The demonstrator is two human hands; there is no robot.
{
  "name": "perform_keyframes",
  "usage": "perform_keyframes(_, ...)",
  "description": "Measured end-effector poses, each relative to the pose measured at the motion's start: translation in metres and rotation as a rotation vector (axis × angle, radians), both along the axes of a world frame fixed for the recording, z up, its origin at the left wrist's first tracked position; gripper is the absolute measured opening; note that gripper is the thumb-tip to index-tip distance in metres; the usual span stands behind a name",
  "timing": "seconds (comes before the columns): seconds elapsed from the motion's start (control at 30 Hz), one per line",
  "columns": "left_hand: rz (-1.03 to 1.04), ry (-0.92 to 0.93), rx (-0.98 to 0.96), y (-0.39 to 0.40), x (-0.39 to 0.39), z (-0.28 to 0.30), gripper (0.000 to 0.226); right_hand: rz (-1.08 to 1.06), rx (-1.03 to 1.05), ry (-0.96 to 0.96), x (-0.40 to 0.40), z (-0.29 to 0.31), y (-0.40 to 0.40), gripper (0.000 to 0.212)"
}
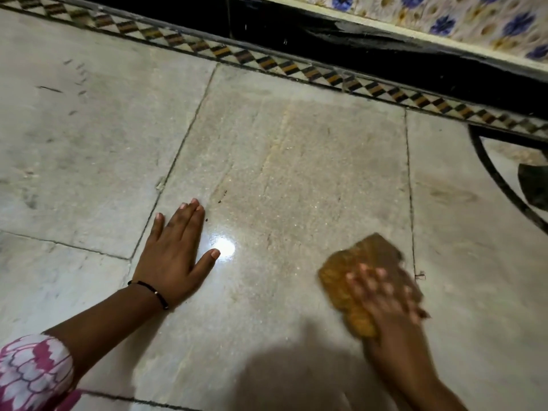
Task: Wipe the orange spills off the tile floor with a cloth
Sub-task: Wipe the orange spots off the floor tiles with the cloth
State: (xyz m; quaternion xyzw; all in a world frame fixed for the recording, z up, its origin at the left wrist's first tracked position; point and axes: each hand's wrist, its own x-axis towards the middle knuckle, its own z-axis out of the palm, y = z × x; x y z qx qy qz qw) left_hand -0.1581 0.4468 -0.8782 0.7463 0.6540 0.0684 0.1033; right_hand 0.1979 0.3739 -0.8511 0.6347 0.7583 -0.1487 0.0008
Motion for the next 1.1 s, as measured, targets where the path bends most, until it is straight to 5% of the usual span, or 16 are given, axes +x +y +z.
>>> perform_keyframes(0.13,-0.012,0.027,-0.004,0.0,0.0,0.0,0.076,-0.336,0.042,0.081,0.025,0.007,0.057,0.071)
perform_keyframes(0.27,-0.008,0.039,0.001,0.0,0.001,0.0,0.076,-0.418,0.069,0.021,-0.035,0.0,0.13,0.063)
perform_keyframes(0.43,-0.013,0.03,-0.007,0.0,0.001,0.001,0.075,0.018,0.033,0.088,-0.108,-0.001,0.107,0.065)
perform_keyframes(0.53,-0.013,0.022,-0.006,-0.001,0.001,0.001,0.076,0.316,0.04,0.065,-0.084,-0.003,0.07,0.062)
perform_keyframes(0.7,0.003,-0.009,-0.001,0.0,-0.002,0.0,0.079,0.185,-0.013,0.041,-0.021,0.009,0.091,0.059)
perform_keyframes(0.87,0.041,-0.044,-0.005,0.003,0.0,0.001,0.085,-0.04,-0.043,0.048,-0.086,0.005,0.187,0.061)
perform_keyframes(1.1,0.096,-0.052,0.008,0.001,-0.003,0.002,0.097,0.355,-0.016,0.031,-0.197,0.002,0.183,0.062)
